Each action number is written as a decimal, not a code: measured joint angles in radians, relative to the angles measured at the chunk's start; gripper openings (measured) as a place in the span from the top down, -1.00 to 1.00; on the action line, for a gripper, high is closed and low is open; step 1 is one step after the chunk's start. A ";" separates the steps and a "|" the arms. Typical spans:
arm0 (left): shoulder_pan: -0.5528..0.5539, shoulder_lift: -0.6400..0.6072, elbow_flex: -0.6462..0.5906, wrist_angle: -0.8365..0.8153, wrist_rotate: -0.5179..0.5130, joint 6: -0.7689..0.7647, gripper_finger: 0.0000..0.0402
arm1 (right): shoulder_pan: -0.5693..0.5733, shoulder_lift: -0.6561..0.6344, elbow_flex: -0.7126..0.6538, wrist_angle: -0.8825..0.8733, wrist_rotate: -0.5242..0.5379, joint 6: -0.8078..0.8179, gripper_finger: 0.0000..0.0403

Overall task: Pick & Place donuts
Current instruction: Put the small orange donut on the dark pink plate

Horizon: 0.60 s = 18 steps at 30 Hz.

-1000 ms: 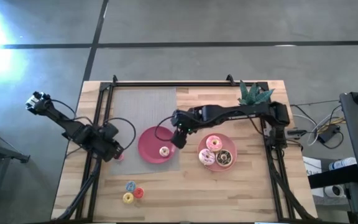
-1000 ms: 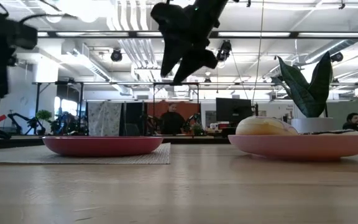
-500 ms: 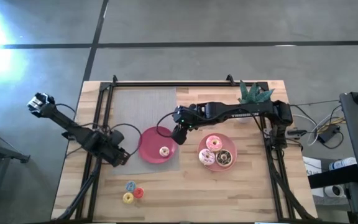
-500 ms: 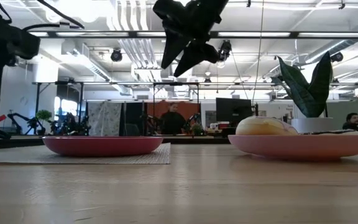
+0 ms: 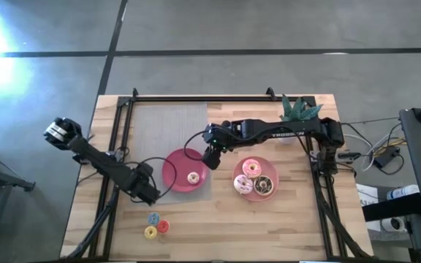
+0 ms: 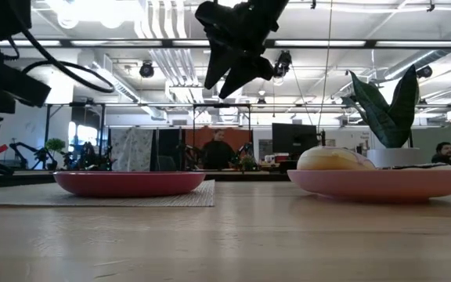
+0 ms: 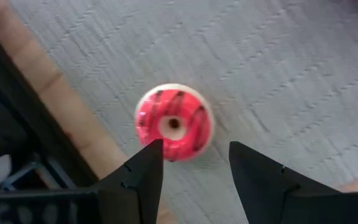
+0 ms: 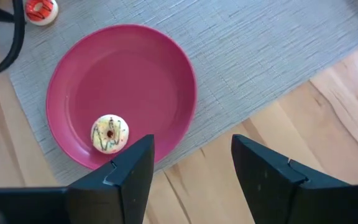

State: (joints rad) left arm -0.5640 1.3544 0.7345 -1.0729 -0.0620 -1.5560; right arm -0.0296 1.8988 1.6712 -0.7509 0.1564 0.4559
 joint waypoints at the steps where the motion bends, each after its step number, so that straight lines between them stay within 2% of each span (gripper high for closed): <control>1: 0.000 0.010 0.010 0.001 0.000 0.007 0.22 | 0.000 0.000 0.000 0.000 -0.001 -0.001 -0.02; 8: 0.000 0.076 0.049 0.005 0.000 0.013 0.24 | -0.001 0.000 -0.001 -0.002 -0.011 -0.011 -0.02; 18: 0.002 0.167 0.047 0.003 0.004 0.049 0.39 | -0.001 0.000 -0.004 -0.004 -0.029 -0.012 -0.02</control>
State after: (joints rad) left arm -0.5625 1.5212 0.7811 -1.0702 -0.0582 -1.5067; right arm -0.0307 1.8992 1.6672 -0.7550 0.1272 0.4442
